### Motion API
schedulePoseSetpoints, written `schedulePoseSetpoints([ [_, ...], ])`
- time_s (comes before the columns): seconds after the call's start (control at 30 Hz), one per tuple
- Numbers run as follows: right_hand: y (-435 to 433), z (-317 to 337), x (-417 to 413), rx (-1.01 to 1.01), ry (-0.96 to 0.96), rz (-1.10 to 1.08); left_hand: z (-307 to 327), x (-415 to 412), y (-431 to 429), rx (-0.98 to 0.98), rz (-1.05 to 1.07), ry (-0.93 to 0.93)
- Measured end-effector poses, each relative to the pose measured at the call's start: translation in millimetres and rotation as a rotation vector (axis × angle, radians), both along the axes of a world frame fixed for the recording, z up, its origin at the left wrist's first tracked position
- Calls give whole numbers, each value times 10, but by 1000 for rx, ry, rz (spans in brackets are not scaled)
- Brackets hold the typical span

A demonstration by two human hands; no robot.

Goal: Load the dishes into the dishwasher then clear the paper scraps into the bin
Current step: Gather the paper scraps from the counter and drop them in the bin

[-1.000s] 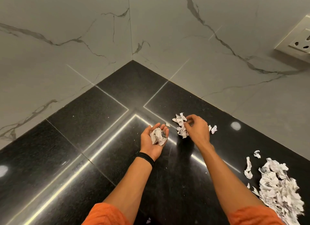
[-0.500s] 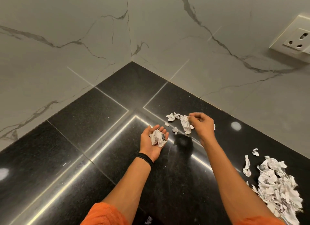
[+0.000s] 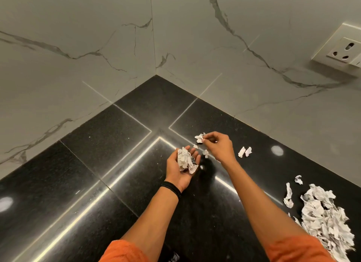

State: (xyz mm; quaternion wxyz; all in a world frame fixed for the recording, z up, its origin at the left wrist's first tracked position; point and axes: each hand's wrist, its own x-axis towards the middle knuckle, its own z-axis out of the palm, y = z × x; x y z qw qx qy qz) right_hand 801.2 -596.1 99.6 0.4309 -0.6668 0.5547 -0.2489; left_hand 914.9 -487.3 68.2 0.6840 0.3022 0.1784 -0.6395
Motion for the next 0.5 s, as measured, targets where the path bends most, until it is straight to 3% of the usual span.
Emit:
schedulePoseSetpoints([
  [0.1, -266, -157, 71, -137, 366, 157, 6, 69, -22, 15, 15, -14],
  [0.23, -427, -368, 189, -295, 635, 369, -44, 161, -60, 45, 35, -33],
  [0.4, -399, -531, 215, -480, 651, 368, -150, 242, -74, 69, 43, -41],
  [0.5, -278, -515, 158, -477, 485, 236, -179, 240, -86, 76, 45, -28],
])
